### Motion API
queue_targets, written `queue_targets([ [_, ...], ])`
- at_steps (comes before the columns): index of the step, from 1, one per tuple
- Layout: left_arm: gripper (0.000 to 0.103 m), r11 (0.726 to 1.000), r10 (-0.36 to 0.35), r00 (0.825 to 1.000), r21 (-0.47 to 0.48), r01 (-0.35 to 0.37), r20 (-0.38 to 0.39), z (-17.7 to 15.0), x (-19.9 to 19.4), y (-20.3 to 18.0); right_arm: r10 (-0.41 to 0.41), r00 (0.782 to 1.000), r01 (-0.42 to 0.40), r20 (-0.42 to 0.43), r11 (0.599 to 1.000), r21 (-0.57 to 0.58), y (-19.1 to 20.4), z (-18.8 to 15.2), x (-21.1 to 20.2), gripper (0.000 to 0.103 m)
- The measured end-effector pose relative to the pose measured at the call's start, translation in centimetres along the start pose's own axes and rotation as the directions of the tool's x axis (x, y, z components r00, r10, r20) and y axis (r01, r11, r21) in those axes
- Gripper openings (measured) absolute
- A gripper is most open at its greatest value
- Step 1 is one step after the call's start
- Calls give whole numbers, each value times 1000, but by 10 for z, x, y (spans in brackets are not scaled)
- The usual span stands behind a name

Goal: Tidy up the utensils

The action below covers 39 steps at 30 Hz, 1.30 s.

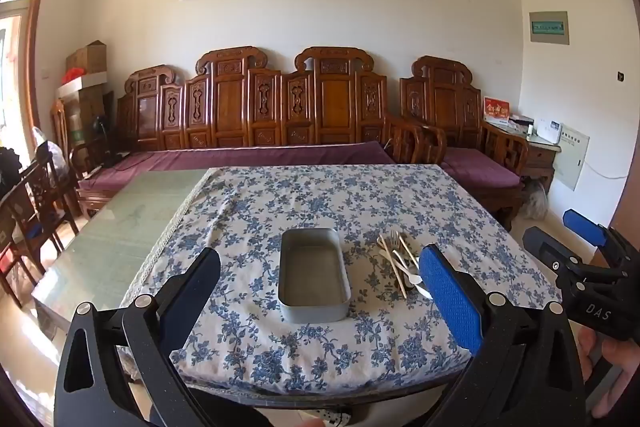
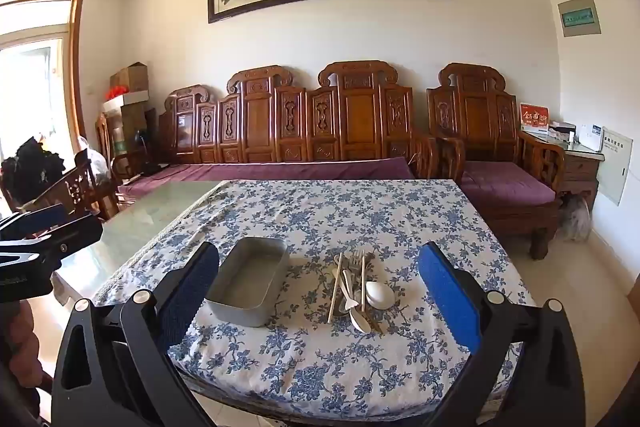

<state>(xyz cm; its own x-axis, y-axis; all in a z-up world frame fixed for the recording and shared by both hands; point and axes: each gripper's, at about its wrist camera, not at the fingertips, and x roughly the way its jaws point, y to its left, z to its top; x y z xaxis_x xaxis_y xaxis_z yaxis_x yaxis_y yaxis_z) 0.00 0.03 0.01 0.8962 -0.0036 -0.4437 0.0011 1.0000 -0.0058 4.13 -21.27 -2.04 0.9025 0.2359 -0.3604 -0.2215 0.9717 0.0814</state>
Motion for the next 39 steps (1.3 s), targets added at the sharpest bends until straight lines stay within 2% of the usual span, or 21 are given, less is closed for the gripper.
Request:
queue_targets([
  [39, 96, 1000, 10, 1000, 10, -10, 20, 8, -7, -1, 5, 1000, -5, 13, 1000, 2, -1, 1, -2, 100],
])
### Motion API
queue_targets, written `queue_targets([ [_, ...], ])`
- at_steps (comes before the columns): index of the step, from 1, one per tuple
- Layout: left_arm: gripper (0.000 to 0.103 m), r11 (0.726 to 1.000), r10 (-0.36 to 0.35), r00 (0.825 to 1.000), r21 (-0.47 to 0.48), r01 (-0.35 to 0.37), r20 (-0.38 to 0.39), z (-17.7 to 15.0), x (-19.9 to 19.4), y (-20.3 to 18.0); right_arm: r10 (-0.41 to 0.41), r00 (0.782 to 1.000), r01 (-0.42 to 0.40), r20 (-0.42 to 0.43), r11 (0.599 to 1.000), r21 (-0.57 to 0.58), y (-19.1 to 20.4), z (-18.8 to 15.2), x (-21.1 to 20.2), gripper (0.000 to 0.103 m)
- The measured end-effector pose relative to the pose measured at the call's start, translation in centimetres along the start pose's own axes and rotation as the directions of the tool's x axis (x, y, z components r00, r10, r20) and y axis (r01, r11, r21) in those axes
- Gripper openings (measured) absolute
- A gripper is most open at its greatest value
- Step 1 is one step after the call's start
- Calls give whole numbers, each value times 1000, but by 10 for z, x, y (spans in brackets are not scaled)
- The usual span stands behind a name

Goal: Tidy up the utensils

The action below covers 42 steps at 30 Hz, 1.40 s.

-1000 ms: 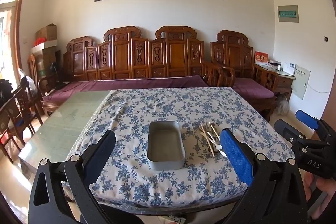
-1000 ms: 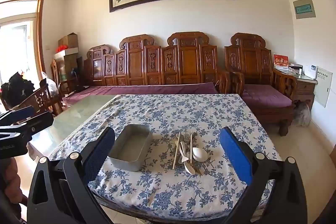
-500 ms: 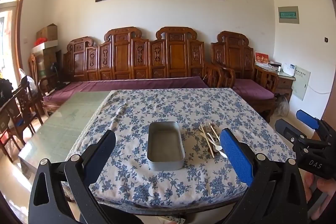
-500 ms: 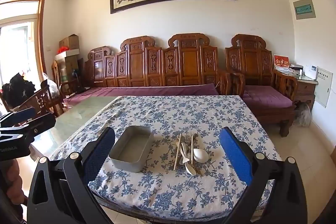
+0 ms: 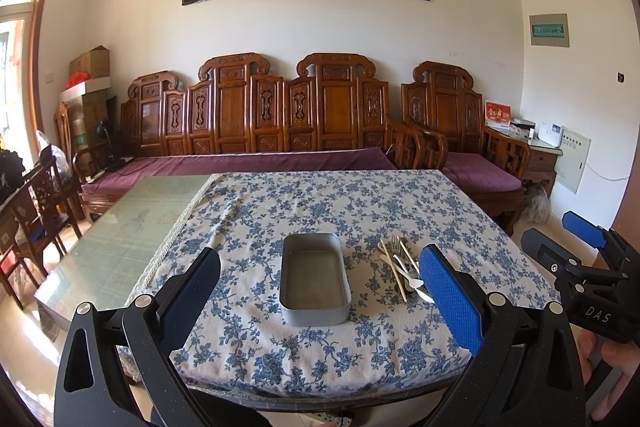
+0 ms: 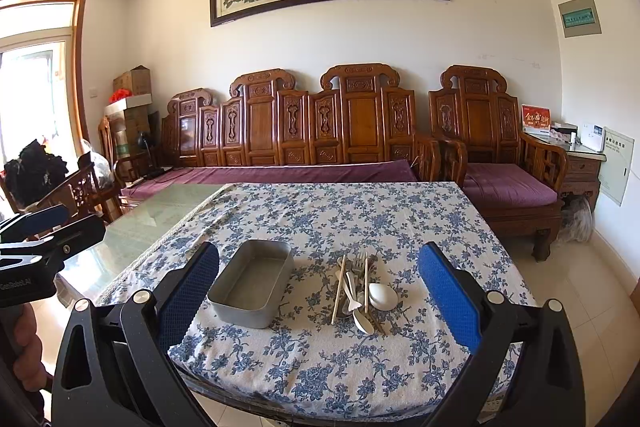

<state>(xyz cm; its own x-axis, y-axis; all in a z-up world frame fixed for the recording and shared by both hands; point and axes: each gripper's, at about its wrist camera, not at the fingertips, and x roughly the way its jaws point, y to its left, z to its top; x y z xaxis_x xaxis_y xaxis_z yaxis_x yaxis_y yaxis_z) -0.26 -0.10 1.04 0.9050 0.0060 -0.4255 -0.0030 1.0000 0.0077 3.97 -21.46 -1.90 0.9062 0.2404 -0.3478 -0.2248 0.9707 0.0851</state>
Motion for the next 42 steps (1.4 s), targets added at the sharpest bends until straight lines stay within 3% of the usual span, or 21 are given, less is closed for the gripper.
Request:
queue_targets([
  [42, 96, 1000, -4, 1000, 2, 4, 5, 3, 0, -7, 3, 1000, -3, 2, 1000, 4, -1, 1, 1, 100],
])
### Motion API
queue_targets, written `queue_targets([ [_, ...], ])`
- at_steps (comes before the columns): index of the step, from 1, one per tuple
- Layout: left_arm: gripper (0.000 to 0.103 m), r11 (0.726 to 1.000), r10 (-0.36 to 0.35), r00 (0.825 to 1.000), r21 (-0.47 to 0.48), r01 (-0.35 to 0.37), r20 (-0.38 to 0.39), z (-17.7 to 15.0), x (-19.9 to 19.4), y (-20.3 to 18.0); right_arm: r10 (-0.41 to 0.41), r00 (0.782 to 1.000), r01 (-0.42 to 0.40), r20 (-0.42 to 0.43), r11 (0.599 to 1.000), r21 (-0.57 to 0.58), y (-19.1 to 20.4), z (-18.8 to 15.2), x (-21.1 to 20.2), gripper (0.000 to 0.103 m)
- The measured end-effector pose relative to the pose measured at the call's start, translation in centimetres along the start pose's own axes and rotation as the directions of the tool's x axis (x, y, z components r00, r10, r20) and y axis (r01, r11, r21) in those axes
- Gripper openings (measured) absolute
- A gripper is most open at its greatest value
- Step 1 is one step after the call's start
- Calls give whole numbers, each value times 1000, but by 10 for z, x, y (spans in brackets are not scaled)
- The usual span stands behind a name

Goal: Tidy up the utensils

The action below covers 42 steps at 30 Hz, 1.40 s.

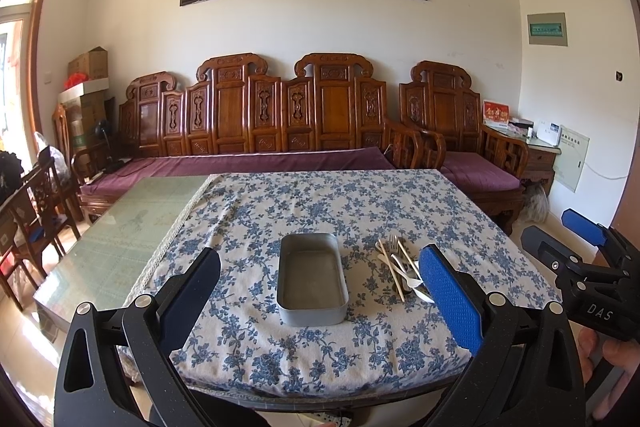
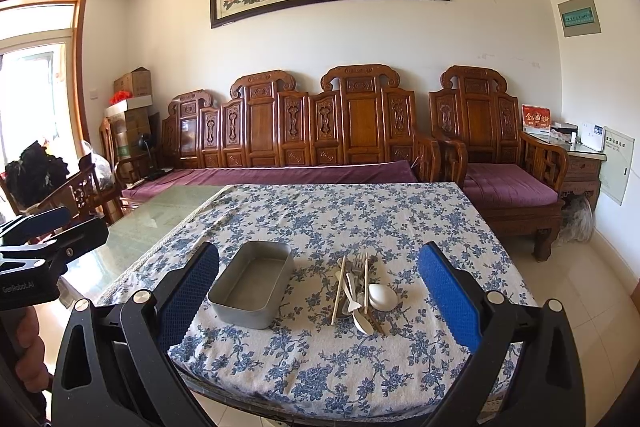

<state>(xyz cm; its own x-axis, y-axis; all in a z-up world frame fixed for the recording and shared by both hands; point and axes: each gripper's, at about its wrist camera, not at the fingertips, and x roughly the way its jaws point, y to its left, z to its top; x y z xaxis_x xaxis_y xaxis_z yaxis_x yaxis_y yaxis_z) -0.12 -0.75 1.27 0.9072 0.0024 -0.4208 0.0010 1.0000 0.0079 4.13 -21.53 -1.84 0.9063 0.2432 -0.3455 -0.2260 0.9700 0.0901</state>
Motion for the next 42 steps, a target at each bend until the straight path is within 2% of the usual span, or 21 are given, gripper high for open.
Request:
queue_targets([
  [12, 96, 1000, -1, 1000, 2, 1, -11, -5, 4, -1, 3, 1000, -3, -11, 1000, -1, 2, 2, -3, 100],
  [23, 96, 999, -33, 994, 22, 35, -104, -25, 41, 1, 26, 996, -27, -81, 999, -17, -11, -20, 33, 99],
  [29, 96, 995, -79, 978, 48, 90, -191, -38, 81, -1, 49, 985, -54, -163, 998, -24, -22, -34, 74, 84],
  [35, 96, 990, -106, 958, 64, 128, -266, -50, 120, -6, 59, 970, -67, -235, 997, -28, -35, -47, 118, 60],
  [42, 96, 981, -137, 938, 85, 172, -320, -54, 158, -16, 54, 941, -68, -334, 997, -31, -56, -65, 169, 40],
])
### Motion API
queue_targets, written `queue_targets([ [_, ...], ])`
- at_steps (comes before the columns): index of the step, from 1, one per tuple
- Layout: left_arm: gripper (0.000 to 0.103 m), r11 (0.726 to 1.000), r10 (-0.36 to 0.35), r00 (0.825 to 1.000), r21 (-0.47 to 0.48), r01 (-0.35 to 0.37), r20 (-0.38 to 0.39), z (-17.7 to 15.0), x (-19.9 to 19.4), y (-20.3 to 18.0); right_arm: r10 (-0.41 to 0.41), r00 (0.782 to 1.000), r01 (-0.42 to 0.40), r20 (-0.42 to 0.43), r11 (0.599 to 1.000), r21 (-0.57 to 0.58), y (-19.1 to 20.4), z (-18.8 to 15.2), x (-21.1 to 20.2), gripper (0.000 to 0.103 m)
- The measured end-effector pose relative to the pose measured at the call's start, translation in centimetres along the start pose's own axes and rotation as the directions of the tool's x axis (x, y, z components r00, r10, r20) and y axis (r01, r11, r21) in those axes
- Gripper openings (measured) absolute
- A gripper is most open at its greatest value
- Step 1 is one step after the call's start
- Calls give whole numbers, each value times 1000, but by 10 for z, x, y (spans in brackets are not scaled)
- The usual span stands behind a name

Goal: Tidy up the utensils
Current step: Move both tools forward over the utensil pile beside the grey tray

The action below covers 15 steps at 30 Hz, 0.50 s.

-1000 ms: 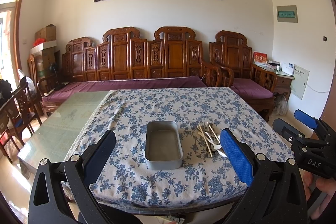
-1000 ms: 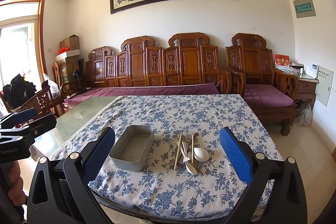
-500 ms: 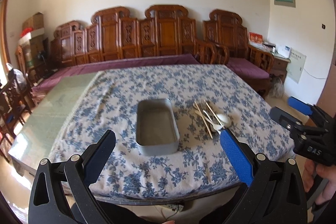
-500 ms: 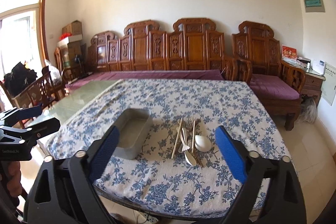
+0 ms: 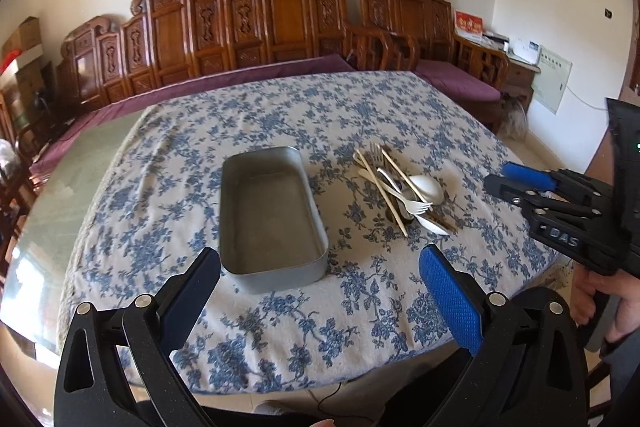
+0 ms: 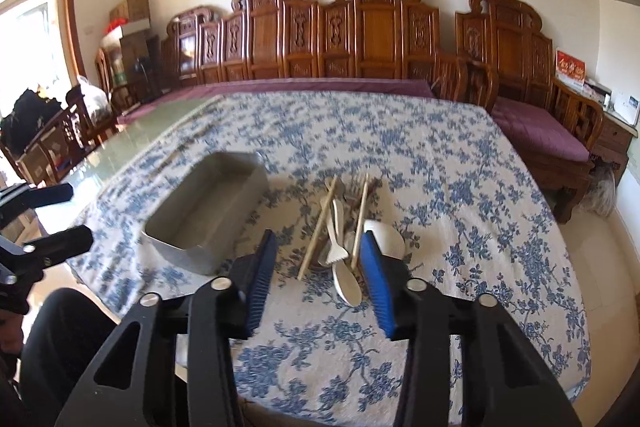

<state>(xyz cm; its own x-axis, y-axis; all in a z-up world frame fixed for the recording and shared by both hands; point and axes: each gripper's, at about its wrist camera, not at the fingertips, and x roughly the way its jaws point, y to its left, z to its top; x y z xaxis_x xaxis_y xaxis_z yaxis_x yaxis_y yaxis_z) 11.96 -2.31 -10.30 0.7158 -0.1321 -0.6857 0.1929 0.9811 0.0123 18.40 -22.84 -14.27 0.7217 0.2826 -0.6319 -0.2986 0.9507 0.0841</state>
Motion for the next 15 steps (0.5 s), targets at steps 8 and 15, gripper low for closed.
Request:
queue_targets([
  [8, 96, 999, -47, 998, 24, 47, -33, 11, 37, -10, 26, 994, -23, -109, 999, 35, -28, -7, 62, 36],
  [15, 96, 997, -65, 995, 26, 67, -80, 14, 71, -13, 45, 976, -34, -214, 998, 55, -36, -27, 110, 24],
])
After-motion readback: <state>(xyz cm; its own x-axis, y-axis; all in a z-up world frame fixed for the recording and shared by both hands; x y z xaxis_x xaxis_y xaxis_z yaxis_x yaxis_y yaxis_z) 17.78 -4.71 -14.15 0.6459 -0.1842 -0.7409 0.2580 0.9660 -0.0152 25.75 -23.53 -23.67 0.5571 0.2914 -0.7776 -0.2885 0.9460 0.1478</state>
